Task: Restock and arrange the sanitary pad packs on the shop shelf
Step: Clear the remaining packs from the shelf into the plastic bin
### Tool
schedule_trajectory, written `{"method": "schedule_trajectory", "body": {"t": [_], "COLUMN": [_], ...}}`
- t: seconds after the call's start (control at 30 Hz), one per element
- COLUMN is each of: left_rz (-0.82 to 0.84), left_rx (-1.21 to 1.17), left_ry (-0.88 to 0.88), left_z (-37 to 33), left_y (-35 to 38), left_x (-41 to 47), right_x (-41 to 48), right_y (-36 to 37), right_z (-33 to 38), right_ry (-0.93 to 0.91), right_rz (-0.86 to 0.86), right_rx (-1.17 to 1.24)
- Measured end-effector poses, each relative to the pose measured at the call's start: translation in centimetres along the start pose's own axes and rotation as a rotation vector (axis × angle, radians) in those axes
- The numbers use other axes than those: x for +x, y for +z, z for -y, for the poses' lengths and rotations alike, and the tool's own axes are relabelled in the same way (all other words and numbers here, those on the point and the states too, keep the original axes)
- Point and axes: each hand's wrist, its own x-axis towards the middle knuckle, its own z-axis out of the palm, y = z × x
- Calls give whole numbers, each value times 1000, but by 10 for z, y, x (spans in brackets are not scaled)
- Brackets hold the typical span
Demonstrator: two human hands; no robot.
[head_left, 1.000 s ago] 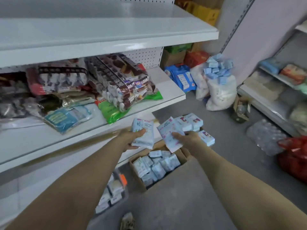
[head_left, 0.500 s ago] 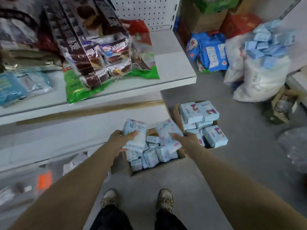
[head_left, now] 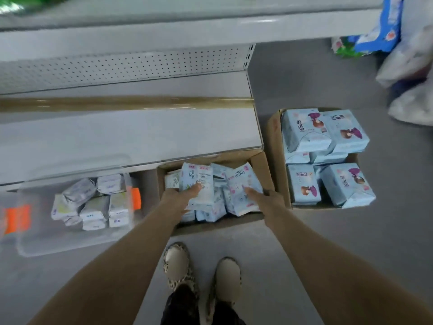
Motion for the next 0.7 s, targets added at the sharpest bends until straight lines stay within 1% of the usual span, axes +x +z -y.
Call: {"method": "schedule_trajectory", "body": {"t": [0.07, 0.17, 0.2, 0.27, 0.37, 0.63, 0.7], "left_rz": [-12, 0, 11, 19, -9, -149, -168], "left_rx": [-22, -81, -93, -82, -69, 158, 171], "left_ry": [-60, -95, -97, -74, -42, 12, 33], "left_z": [15, 41, 49, 48, 50, 83, 74], "left_y": [10, 23, 29, 41, 56, 76, 79], "left_x": [33, 89, 106, 112, 131, 204, 195], "right_x": [34, 72, 87, 102, 130, 180, 186], "right_y": [7, 19, 24, 27, 35, 45, 48], "right_z": [-18, -36, -42, -45, -52, -74, -77], "right_ry": [15, 27, 36, 31, 60, 133, 141], "right_rz": [-15, 6, 10, 10, 18, 110, 126], "right_rx": [8, 11, 3, -20, -42, 18, 12]}}
